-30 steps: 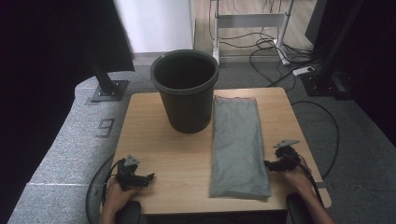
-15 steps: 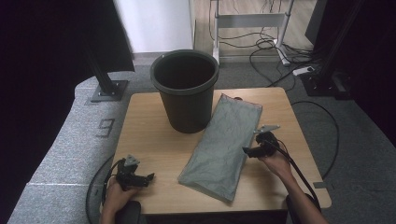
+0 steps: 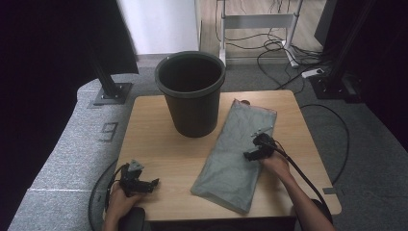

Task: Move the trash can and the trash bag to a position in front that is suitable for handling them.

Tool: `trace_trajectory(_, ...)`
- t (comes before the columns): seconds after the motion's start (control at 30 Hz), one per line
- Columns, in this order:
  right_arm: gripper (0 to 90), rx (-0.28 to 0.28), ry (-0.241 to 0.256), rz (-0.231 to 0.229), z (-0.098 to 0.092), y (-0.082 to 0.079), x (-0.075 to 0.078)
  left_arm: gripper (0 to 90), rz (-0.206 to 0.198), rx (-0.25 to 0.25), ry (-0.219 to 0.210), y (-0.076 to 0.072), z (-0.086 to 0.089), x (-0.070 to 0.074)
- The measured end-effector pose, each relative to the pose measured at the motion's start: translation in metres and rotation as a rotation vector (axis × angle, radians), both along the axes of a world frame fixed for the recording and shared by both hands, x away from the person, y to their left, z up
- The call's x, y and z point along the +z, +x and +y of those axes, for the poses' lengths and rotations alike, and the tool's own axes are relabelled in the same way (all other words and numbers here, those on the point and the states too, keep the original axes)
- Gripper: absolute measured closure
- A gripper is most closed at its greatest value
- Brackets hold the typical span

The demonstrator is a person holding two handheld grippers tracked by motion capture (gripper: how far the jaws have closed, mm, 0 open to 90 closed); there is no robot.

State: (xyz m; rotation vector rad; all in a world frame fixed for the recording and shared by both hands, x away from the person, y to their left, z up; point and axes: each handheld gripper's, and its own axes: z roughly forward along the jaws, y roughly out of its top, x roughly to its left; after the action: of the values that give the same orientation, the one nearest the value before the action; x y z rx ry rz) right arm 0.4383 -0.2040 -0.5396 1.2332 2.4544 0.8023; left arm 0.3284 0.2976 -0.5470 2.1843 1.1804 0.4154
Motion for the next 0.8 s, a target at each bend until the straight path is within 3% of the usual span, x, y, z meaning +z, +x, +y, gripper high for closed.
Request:
trace_trajectory(0.1,11.7,-0.024,0.0,-0.001,-0.012,-0.011,0.0,0.0,0.0,0.0,-0.001,0.0,0.0,0.0)
trace_trajectory(0.2,11.7,-0.064,0.009,-0.01,-0.04,-0.04,-0.001,0.0,0.0,0.001,-0.001,0.0,0.0,0.0)
trace_trajectory(0.23,11.7,-0.064,0.009,-0.01,-0.04,-0.04,-0.001,0.0,0.0,0.001,-0.001,0.0,0.0,0.0)
trace_trajectory(0.27,11.9,-0.084,0.007,-0.01,-0.055,-0.054,-0.001,0.0,0.0,0.002,-0.001,0.0,0.0,0.0)
trace_trajectory(0.33,11.9,-0.093,0.012,-0.01,-0.062,-0.061,-0.002,0.0,0.0,0.002,-0.002,0.0,0.0,0.0)
trace_trajectory(0.37,12.0,-0.127,0.016,-0.013,-0.077,-0.073,-0.002,0.0,0.0,0.003,-0.002,0.0,0.0,0.0)
trace_trajectory(0.43,12.1,-0.14,0.016,-0.014,-0.084,-0.078,-0.002,0.0,0.0,0.003,-0.001,0.0,0.0,0.0)
trace_trajectory(0.47,12.2,-0.17,0.011,-0.015,-0.098,-0.086,-0.002,0.0,0.001,0.003,-0.001,0.0,0.0,0.0)
trace_trajectory(0.6,12.3,-0.207,0.015,-0.014,-0.115,-0.088,-0.002,0.0,0.001,0.004,-0.001,0.0,0.0,0.0)
trace_trajectory(0.8,13.5,-0.177,-0.003,-0.025,-0.11,-0.082,0.002,0.0,0.001,-0.006,-0.001,0.002,0.0,0.0)
